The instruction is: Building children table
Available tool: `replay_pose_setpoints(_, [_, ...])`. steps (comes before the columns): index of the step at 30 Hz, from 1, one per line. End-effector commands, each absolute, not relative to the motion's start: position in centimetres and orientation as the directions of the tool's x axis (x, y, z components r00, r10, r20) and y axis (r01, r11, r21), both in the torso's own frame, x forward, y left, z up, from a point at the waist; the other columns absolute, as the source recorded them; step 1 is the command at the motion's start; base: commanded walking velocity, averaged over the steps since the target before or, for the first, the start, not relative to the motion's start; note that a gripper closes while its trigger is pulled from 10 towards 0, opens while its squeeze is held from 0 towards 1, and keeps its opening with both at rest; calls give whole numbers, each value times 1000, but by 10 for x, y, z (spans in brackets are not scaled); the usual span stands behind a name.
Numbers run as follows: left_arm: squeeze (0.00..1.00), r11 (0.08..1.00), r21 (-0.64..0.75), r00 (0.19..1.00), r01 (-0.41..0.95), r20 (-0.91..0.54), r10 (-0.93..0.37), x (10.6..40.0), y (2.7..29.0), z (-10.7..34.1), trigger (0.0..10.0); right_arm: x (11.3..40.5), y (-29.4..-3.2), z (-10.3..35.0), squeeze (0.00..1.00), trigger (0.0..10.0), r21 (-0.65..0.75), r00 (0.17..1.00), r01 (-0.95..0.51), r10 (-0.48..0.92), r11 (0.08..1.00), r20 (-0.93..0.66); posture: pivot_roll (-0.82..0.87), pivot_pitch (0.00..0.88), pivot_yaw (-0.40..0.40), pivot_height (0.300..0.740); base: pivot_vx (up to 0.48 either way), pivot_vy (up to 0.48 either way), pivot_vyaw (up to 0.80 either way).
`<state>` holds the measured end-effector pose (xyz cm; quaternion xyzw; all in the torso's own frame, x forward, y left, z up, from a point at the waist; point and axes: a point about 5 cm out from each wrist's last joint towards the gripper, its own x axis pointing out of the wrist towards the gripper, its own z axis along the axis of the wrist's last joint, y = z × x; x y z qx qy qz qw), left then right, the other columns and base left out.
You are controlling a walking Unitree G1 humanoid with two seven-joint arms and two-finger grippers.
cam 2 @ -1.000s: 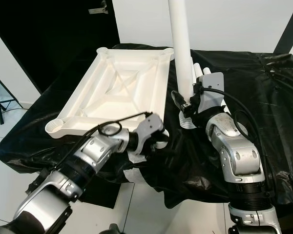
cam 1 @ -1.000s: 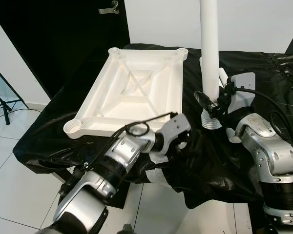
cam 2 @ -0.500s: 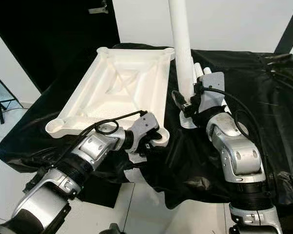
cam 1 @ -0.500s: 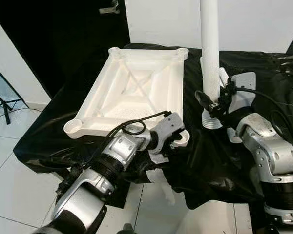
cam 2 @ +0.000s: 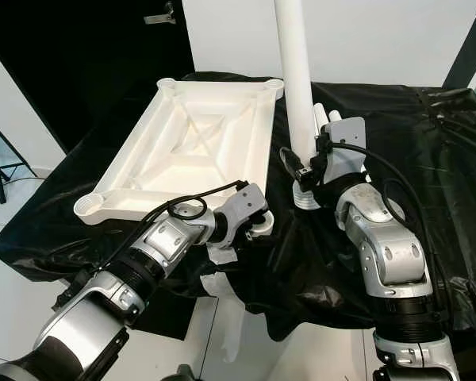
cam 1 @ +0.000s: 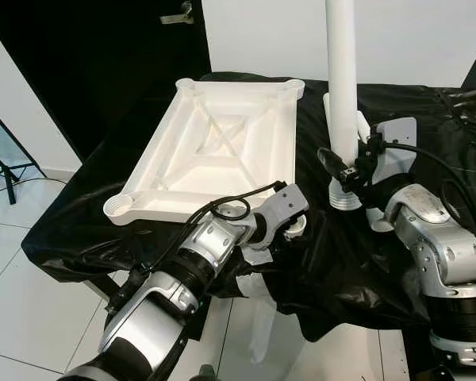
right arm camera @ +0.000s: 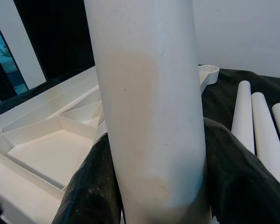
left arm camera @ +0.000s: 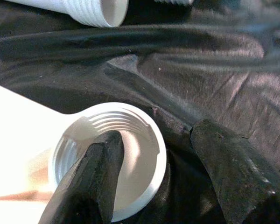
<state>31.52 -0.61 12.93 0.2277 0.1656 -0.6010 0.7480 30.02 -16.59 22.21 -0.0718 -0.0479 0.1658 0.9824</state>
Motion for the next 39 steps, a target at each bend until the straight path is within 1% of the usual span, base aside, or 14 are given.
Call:
replay_pose_setpoints(1, [0, 138, 121, 183, 983, -591, -786, 309, -7, 114, 10000, 301, -166, 229, 0, 10000, -171, 937, -320, 338, 932, 92, 85, 0, 46, 740, 0, 0, 0])
replay_pose_setpoints(3, [0, 31, 103, 88, 994, -604, -792, 296, -23, 111, 10000, 302, -165, 230, 0, 10000, -172, 936, -319, 338, 932, 96, 84, 0, 48, 740, 0, 0, 0])
replay_pose_setpoints(5, [0, 31, 103, 88, 994, -604, -792, 296, -23, 111, 10000, 302, -165, 230, 0, 10000, -172, 936, -319, 338, 932, 96, 84, 0, 48, 740, 0, 0, 0])
replay_pose_setpoints(6, [0, -23, 79, 28, 997, -586, -810, 289, -34, 112, 10000, 302, -165, 231, 0, 10000, -172, 936, -318, 338, 932, 99, 83, 0, 51, 740, 0, 0, 0])
replay_pose_setpoints(11, [0, -68, 59, -23, 996, -562, -827, 283, -44, 114, 10000, 302, -165, 232, 0, 10000, -172, 936, -316, 336, 933, 102, 81, 0, 54, 740, 0, 0, 0])
replay_pose_setpoints(17, [0, -207, 12, -189, 978, -363, -912, 251, -92, 117, 10000, 299, -168, 231, 0, 10000, -160, 946, -287, 306, 944, 106, 63, 0, 79, 740, 0, 0, 0])
replay_pose_setpoints(20, [0, -217, 15, -199, 976, -342, -918, 249, -94, 118, 10000, 299, -168, 230, 0, 10000, -158, 947, -285, 304, 945, 106, 63, 0, 79, 740, 0, 0, 0])
replay_pose_setpoints(27, [0, -187, 31, -166, 982, -335, -927, 250, -96, 117, 10000, 299, -168, 229, 0, 10000, -152, 949, -282, 299, 947, 104, 68, 0, 81, 740, 0, 0, 0])
replay_pose_setpoints(29, [0, -104, 90, -68, 990, -337, -939, 262, -89, 117, 10000, 300, -167, 228, 0, 10000, -149, 949, -283, 299, 948, 103, 76, 0, 80, 740, 0, 0, 0])
replay_pose_setpoints(32, [0, -104, 90, -68, 990, -337, -939, 262, -89, 117, 10000, 300, -167, 228, 0, 10000, -149, 949, -283, 299, 948, 103, 76, 0, 80, 740, 0, 0, 0])
replay_pose_setpoints(34, [0, 47, 149, 73, 988, -175, -982, 285, -72, 139, 10000, 300, -166, 225, 0, 10000, -141, 949, -286, 301, 948, 98, 83, 0, 76, 740, 0, 0, 0])
replay_pose_setpoints(36, [0, 47, 149, 73, 988, -175, -982, 285, -72, 139, 10000, 300, -166, 225, 0, 10000, -141, 949, -286, 301, 948, 98, 83, 0, 76, 740, 0, 0, 0])
replay_pose_setpoints(37, [0, 86, 119, 93, 989, -48, -995, 293, -60, 155, 10000, 299, -165, 223, 0, 10000, -137, 948, -290, 303, 947, 93, 87, 0, 74, 740, 0, 0, 0])
replay_pose_setpoints(39, [0, 70, 51, 62, 996, 138, -988, 296, -40, 175, 10000, 299, -164, 220, 0, 10000, -131, 948, -295, 307, 946, 83, 93, 0, 72, 740, 0, 0, 0])
